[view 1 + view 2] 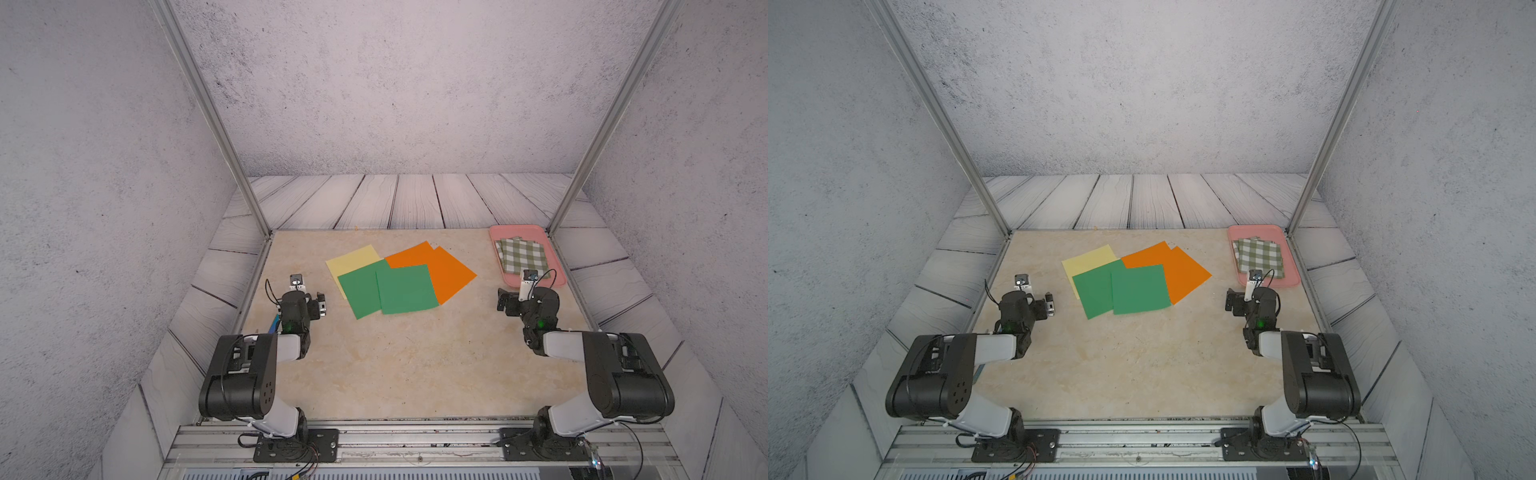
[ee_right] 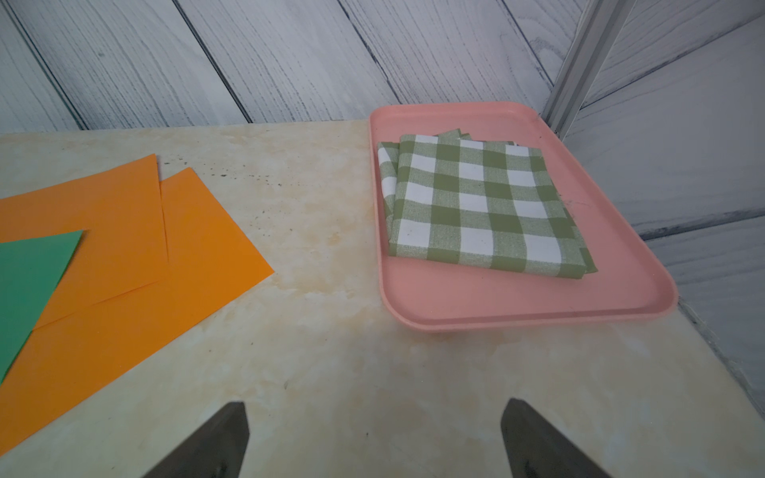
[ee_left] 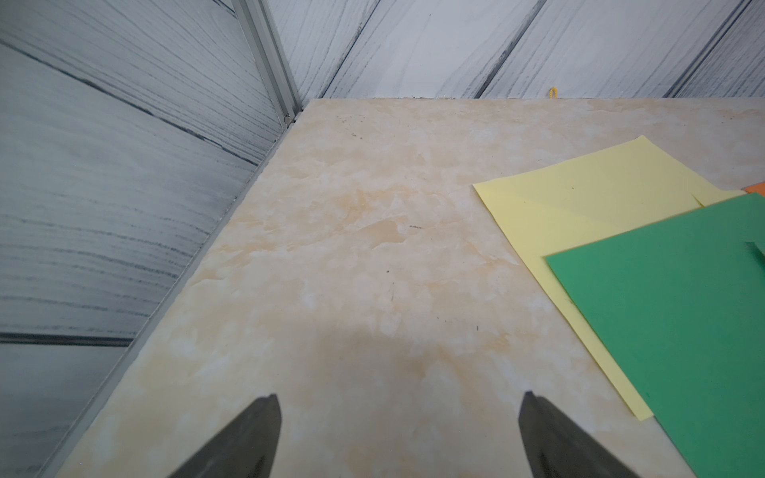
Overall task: Sort the scattered colored papers by color
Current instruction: Pick up the colored paper from the center of the board.
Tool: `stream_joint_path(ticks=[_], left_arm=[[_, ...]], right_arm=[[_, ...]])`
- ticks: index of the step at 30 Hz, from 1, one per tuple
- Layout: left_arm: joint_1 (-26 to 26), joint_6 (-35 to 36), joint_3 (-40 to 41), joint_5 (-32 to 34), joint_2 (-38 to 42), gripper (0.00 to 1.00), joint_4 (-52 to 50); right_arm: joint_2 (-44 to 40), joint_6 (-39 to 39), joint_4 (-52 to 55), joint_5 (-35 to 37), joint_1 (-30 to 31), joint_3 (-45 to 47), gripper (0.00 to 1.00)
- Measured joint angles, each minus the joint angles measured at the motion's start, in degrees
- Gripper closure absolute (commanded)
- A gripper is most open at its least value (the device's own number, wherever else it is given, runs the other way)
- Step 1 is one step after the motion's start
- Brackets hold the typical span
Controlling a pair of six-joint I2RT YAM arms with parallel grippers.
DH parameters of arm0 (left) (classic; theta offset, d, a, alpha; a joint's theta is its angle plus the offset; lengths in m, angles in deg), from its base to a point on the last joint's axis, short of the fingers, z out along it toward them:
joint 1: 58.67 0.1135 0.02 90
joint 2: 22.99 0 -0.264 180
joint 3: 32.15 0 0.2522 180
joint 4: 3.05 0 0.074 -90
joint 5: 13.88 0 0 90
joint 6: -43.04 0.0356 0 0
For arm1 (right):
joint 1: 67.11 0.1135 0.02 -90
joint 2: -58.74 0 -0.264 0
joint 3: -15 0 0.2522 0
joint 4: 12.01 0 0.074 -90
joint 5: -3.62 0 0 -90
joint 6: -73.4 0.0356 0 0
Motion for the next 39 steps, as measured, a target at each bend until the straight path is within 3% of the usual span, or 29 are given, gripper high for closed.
stream_joint_path(ticks=[4,8,16,22,27,30,37,39], left_arm=[[-1.2,0.2,0.0,1.4,0.3,0.04,-0.4],[-2.2,0.5,-2.7,3.2,2.6,0.05,-6.7],[-2.3,-0.6,-20.2,3.3,13.9,0.07,-27.8],[-2.4,-5.9,-34.1,-1.7,15.9,0.15,-44.4],[-2.4,-12.1,-40.3,-12.1,13.9,0.1,-53.8],[-2.4,-16.2,-42.5,-18.9,9.5,0.1,-58.2],[-3.7,-21.6,-44.5,-27.7,1.7,0.1,-65.0],[-4.7,-22.0,-46.4,-28.7,0.1,0.1,-66.0]], right_arm=[[0.0,0.1,1.9,0.6,0.0,-0.8,0.01],[-0.3,0.3,13.2,1.8,0.0,-8.0,0.01],[-6.8,3.1,35.7,4.4,1.8,-24.8,0.01],[-6.0,3.5,57.4,6.6,8.1,-46.6,0.01],[-0.5,5.5,70.1,3.1,12.0,-65.0,0.03],[5.0,7.7,76.9,-0.3,14.6,-72.8,0.14],[22.1,9.6,90.0,-10.0,21.5,-83.2,0.19],[26.3,9.9,92.5,-12.9,22.9,-83.7,0.25]])
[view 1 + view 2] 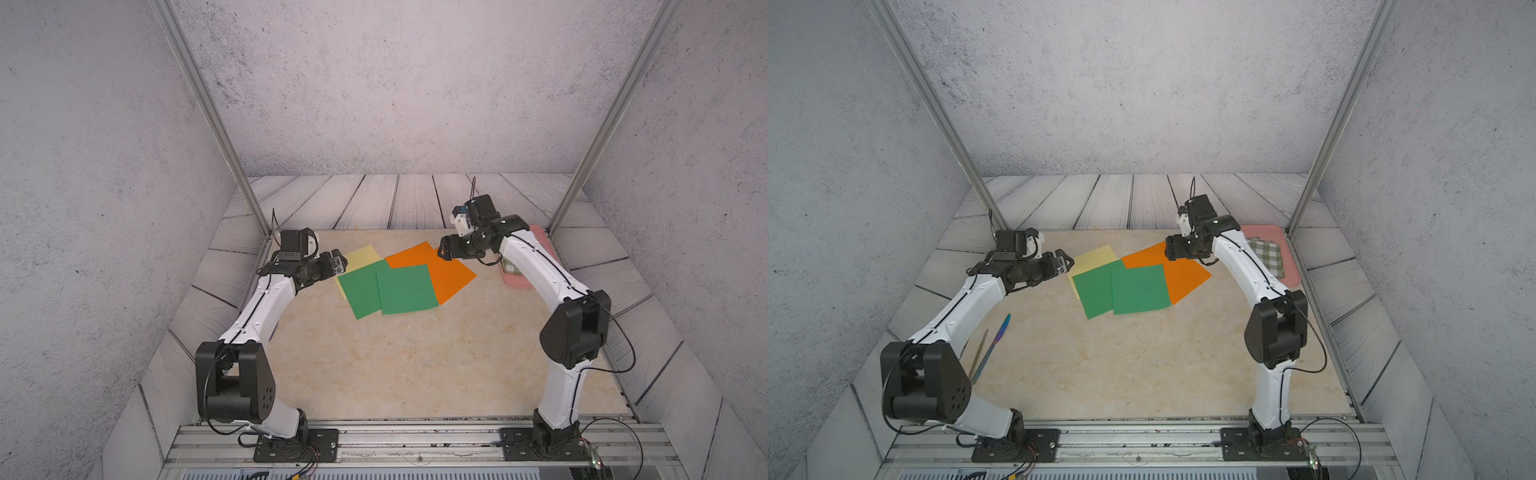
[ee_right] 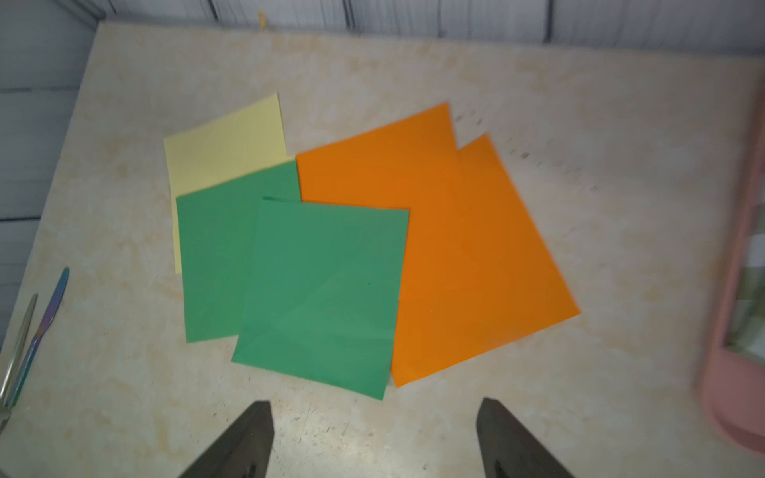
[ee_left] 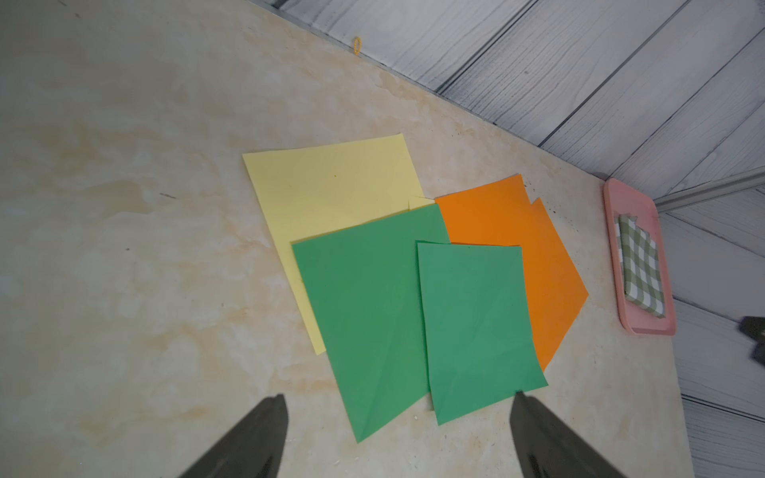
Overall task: Sort the scattered colored papers by color
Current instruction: Pick up the colored paper from the center of the board.
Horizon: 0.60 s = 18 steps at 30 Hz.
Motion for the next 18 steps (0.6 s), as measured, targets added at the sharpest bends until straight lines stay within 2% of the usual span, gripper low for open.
stream_joint_path(ticks=[3,8,18], left_arm=[[-1.4,-1.2,-2.0,-1.5,-2.1,0.12,-0.1],[-2.9,-4.0,-2.7,-2.5,-6.4,0.12,0.2],[-5.8,-8.1,-4.1,-5.6,-16.0,0.12,0.5]], right_arm=[[5.4,0.6,2.7,-3.4,0.8,-1.3,0.34],[11.3,0.6,5.3,-7.9,0.4,-3.5,0.4],[17.1,0.0,7.1,-15.8,0.3,-4.3,0.4]])
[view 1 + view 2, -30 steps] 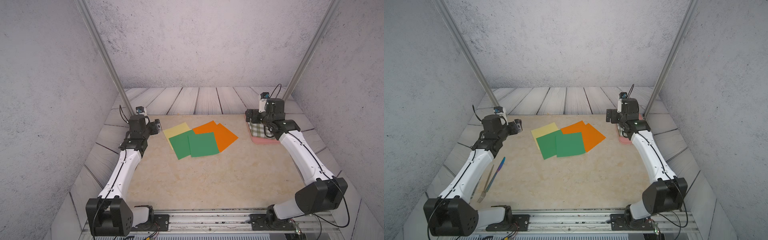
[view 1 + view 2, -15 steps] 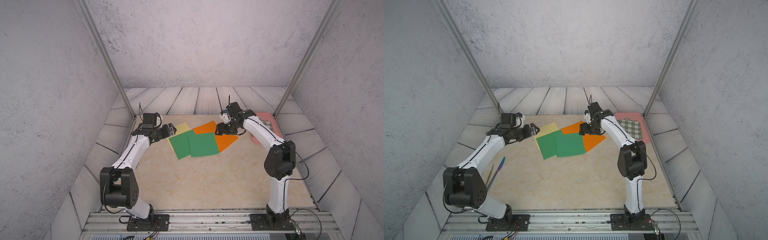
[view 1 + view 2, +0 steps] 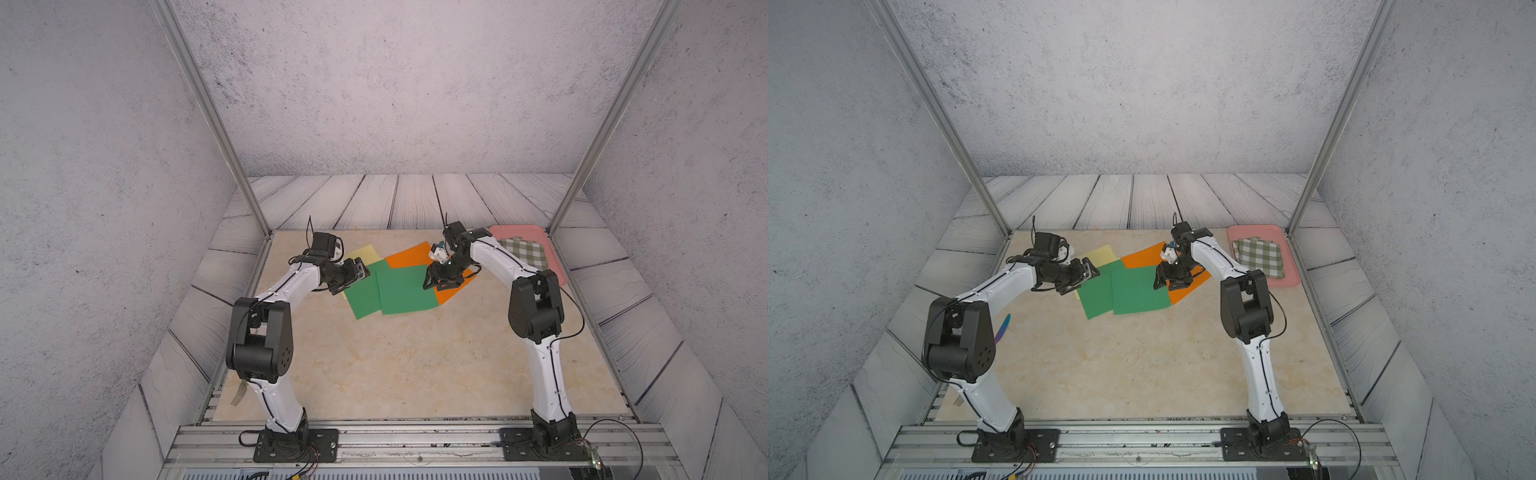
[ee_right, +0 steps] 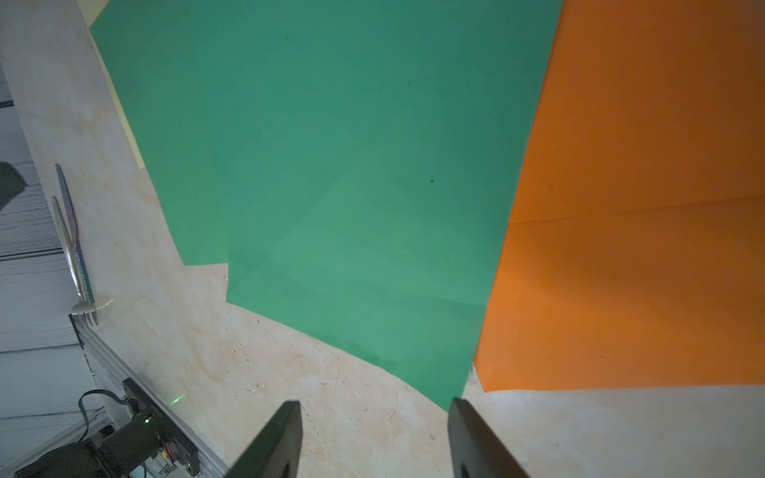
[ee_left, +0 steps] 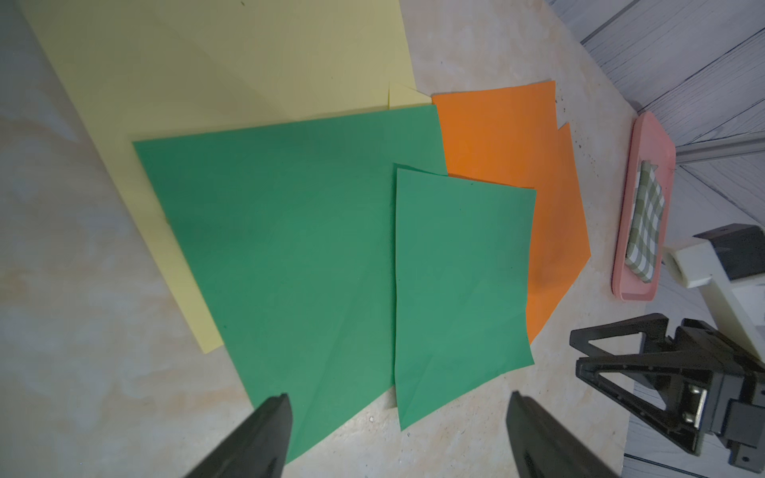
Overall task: Sort the scattered colored papers by color
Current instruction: Pick up the colored paper from the center of the board.
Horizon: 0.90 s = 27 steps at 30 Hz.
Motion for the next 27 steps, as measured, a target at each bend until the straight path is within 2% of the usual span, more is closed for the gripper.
stream_joint_path(ticks=[7,27], left_arm=[[-1.2,-1.0,-1.7,-1.8,-2.3,0.12,0.8],[-1.5,-0.8,-2.7,-6.8,-10.9,0.11,2.9]], right_arm=[[2.1,0.2,-0.5,-3.3,0.1,0.5,0.38],[3.8,3.5,-4.4,-5.1,0.0,5.1,0.37]])
